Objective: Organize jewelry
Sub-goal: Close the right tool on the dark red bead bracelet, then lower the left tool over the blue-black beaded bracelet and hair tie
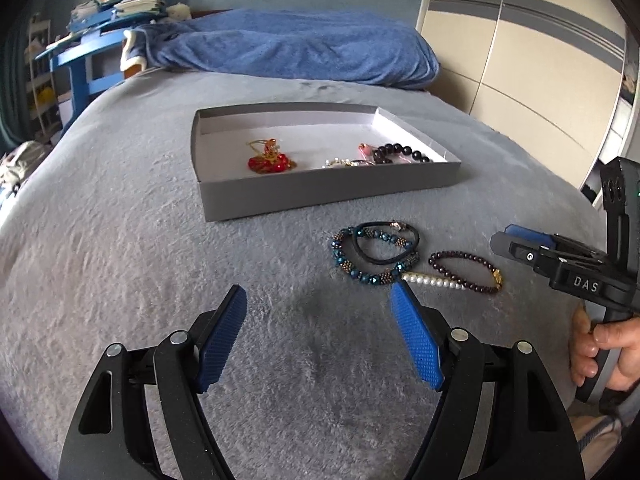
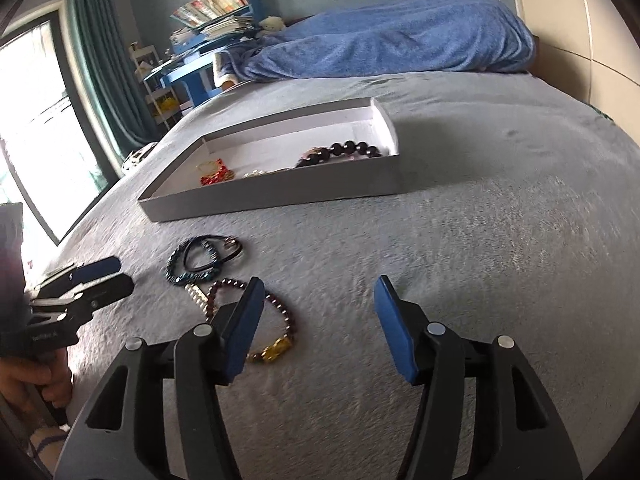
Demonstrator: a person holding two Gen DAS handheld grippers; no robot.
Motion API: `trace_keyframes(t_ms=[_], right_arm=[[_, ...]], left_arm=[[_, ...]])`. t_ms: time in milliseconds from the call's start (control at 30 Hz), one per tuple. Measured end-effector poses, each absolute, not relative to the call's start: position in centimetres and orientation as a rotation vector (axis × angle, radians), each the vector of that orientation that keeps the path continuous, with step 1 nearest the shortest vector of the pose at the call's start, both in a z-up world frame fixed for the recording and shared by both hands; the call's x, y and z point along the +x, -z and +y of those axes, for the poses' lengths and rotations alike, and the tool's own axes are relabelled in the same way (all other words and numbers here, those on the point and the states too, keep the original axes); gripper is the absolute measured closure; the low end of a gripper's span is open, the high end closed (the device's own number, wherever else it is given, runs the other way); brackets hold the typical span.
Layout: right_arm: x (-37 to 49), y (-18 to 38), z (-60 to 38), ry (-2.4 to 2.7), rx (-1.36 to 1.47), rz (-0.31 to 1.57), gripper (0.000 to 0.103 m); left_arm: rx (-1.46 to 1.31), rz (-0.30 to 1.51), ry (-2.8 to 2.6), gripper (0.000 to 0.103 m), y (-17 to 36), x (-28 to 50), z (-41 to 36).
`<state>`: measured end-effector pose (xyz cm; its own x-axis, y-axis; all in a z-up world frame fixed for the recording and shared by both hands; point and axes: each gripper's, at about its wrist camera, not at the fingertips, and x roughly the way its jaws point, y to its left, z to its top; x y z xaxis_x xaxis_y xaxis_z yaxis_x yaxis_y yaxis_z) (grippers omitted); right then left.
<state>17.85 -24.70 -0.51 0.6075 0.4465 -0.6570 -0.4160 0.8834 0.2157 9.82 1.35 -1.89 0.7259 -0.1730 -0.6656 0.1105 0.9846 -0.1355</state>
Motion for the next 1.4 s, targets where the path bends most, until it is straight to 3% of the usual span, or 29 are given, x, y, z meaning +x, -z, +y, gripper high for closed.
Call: trace_keyframes(t_ms=[433, 500, 867, 1400], right_arm=[[18.0, 1.1, -23.4, -0.547, -0.007, 0.808, 0.041], [18.3, 1.5, -23.0, -0.529, -0.024, 0.838, 0.054], [17.3, 2.0, -20.6, -0.546, -0.185, 0.840, 0.096], [18.2, 1.3, -24.8, -0.392, 0.028, 0.794, 0.097]], left_arm=[[-0.068, 0.790, 0.159, 0.028, 2.5, 11.0, 0.6], [-0.081, 0.777, 0.152, 0.028, 2.4, 10.7, 0.9], [-0.097, 0.769, 0.130, 0.028, 2.3, 10.4, 1.3], [-0.030, 0.775, 0.119, 0.028, 2.2, 10.3, 0.2]])
